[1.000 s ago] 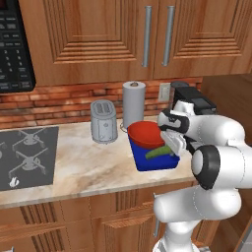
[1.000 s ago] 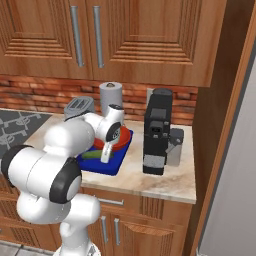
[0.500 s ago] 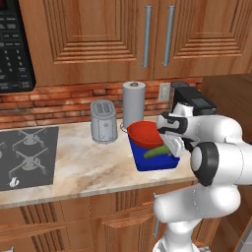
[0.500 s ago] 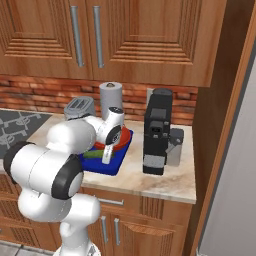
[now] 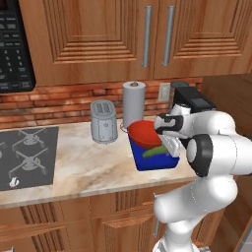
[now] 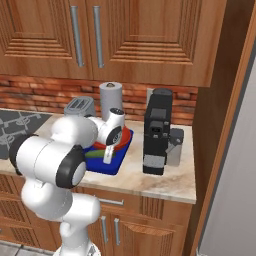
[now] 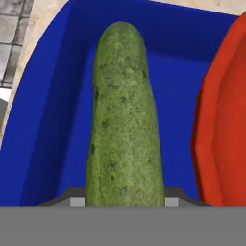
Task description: Place the two vegetables and bowl onto the tray for setting up a vegetable dip station.
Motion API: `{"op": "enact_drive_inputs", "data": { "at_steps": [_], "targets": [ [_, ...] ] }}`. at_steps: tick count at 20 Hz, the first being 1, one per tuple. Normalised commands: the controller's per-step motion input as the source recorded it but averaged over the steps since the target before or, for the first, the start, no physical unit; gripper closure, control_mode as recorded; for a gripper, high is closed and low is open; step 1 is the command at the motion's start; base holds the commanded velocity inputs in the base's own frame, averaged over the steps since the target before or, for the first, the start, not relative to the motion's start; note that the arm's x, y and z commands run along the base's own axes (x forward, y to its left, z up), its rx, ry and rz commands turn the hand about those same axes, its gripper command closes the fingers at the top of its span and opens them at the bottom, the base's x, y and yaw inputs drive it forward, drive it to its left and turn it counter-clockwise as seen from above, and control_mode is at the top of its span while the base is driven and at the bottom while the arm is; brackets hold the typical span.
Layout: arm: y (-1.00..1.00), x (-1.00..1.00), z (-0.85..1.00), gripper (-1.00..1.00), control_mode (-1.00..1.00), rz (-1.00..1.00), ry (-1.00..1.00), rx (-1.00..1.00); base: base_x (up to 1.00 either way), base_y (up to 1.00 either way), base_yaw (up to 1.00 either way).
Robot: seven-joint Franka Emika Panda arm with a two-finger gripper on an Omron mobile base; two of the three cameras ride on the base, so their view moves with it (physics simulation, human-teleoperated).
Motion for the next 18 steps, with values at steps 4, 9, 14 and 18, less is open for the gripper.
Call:
{"op": "enact_drive_inputs", "data": {
  "at_steps": [4, 9, 14, 18],
  "targets": [
    [0.00, 0.17, -0.12, 1.00, -1.00, 0.00, 0.00, 0.00, 0.00, 0.00, 0.00],
    [-0.01, 0.16, -0.09, 1.00, -1.00, 0.00, 0.00, 0.01, 0.00, 0.00, 0.00],
    [-0.01, 0.07, -0.04, 1.00, -1.00, 0.00, 0.00, 0.03, 0.00, 0.00, 0.00],
    [0.00, 0.00, -0.02, 1.00, -1.00, -0.01, 0.00, 0.03, 0.00, 0.00, 0.00]
  ]
}}
